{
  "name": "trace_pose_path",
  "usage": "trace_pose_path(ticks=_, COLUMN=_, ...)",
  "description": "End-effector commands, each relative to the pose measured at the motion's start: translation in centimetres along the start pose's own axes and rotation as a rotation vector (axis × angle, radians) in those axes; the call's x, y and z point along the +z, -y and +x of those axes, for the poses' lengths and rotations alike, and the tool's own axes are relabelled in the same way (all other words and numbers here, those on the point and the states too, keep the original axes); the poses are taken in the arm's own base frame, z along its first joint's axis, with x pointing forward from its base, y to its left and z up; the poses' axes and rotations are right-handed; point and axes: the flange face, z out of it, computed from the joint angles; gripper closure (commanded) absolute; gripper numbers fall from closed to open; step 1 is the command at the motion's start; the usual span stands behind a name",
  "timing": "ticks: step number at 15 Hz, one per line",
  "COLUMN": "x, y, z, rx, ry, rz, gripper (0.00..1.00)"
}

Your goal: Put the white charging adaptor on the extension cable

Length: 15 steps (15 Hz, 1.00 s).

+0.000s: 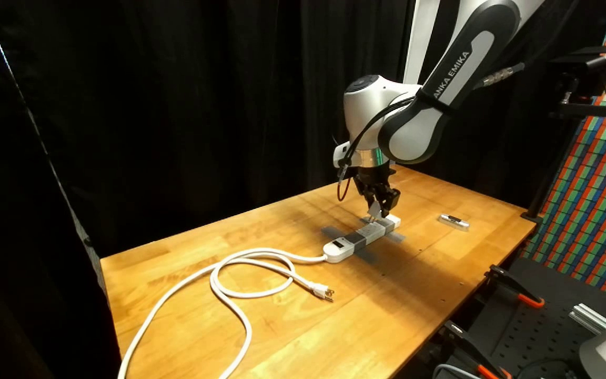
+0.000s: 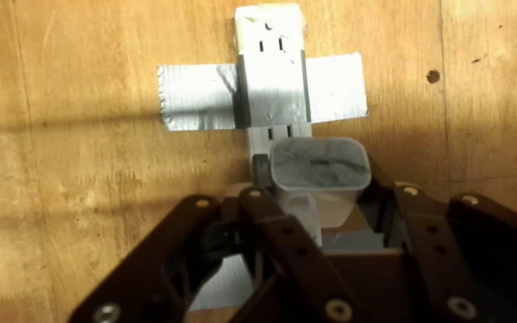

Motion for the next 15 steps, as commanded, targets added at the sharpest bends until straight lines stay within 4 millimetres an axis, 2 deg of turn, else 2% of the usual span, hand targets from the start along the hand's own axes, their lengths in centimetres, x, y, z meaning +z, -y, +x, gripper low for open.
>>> trace_pose_path(ticks=1, x=0.5, y=-1.3, z=-0.4, rx=0.005, ry=0.032, rz=-0.033, gripper=0.77)
trace_pose_path(ticks=15, x=3.5, y=-2.0, z=0.2, rx=0.020, ry=0.089, rz=-0.036, gripper=0.77)
